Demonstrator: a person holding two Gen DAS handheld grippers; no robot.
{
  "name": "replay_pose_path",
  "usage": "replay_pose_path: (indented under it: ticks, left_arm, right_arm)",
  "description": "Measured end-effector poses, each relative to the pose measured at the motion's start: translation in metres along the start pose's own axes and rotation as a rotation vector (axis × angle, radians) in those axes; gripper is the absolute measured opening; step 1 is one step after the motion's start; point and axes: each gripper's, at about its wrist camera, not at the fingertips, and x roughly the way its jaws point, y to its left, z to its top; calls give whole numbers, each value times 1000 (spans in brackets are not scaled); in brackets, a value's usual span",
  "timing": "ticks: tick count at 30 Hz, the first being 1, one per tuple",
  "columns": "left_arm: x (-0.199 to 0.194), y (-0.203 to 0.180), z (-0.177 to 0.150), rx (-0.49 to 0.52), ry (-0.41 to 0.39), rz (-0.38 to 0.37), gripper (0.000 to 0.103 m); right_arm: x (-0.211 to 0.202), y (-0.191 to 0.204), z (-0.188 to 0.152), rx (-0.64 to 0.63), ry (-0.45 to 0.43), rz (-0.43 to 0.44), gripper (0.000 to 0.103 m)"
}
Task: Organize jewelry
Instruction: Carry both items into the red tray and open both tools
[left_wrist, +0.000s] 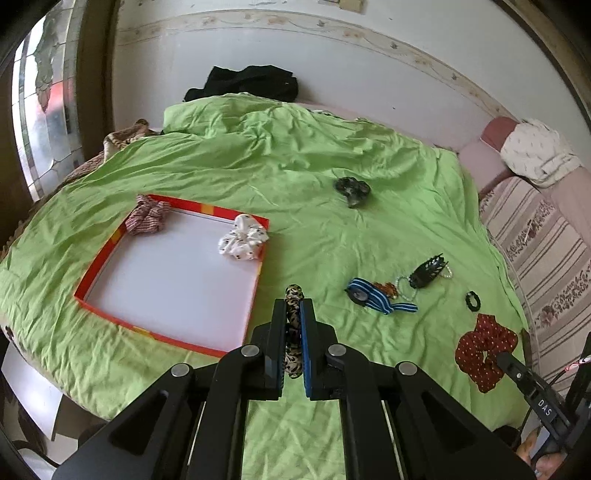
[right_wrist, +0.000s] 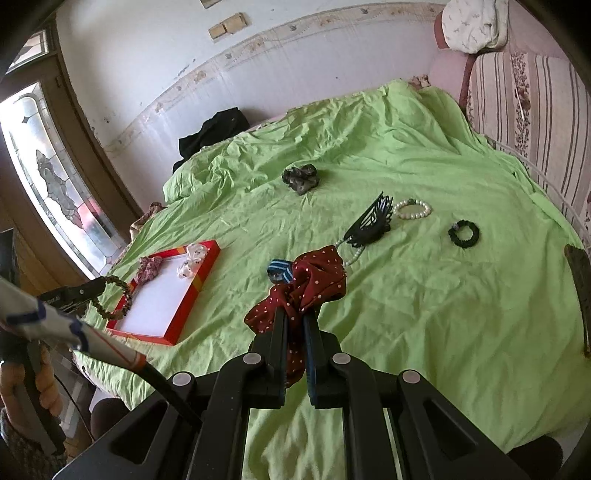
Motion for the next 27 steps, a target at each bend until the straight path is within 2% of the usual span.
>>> replay_pose_path:
  ticks: [6, 13, 19, 24, 27]
  left_arm:
    - [11, 19, -7, -17, 18, 24, 7]
    - [29, 59, -16, -44, 25, 58, 7]
    - [48, 113, -15, -107, 42, 71, 7]
    - [61, 165, 3, -176, 55, 67, 7]
    - [71, 193, 19, -200, 70, 28, 7]
  right_arm:
    - [17, 10, -2, -13, 45, 10, 9]
    - [55, 45, -4, -90, 137, 16, 9]
    - [92, 95, 2, -164, 210, 50, 9]
    - [130, 150, 13, -202, 258, 142, 9]
    - [157, 181, 16, -204, 294, 197, 9]
